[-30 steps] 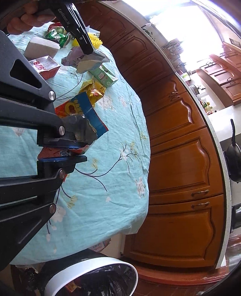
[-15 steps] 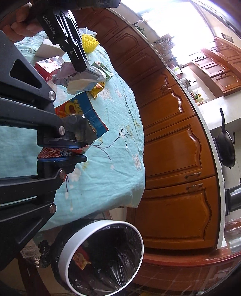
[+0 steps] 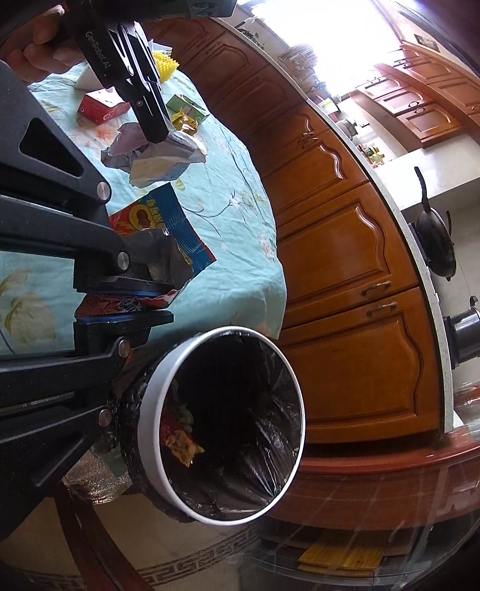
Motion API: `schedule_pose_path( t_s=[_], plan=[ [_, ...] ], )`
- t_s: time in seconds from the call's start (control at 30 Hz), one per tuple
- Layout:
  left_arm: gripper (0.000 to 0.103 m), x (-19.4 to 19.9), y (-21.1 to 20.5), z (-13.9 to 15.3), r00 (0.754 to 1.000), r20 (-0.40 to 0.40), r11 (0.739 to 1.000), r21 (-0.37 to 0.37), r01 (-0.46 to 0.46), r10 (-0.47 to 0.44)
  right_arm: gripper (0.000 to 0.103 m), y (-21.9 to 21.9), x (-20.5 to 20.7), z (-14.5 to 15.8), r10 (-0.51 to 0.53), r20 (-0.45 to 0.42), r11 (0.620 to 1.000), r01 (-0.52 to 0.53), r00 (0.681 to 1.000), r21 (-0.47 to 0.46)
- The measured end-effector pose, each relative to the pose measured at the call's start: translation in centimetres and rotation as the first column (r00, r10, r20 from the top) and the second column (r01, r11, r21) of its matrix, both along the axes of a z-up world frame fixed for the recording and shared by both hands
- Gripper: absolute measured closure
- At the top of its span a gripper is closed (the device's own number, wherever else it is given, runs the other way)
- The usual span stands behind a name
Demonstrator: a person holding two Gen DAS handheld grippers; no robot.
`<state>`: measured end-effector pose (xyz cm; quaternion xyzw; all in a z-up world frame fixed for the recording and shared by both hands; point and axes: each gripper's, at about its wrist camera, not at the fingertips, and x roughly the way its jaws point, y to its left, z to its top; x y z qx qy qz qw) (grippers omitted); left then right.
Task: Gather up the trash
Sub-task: 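Carry the foil wrapper and blue snack bag over the bin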
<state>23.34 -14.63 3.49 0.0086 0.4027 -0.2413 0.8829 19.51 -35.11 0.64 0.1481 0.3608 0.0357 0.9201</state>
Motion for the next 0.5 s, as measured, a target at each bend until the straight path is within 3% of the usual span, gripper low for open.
schedule_pose_path(
  t_s=[0.5],
  plan=[
    [0.087, 2.6, -7.8, 0.8, 0.995, 0.006, 0.995, 0.016, 0.098, -0.098, 0.095, -7.0, 0.4, 0.2, -0.089, -0.003, 0.996, 0.089, 0.996, -0.001]
  ],
)
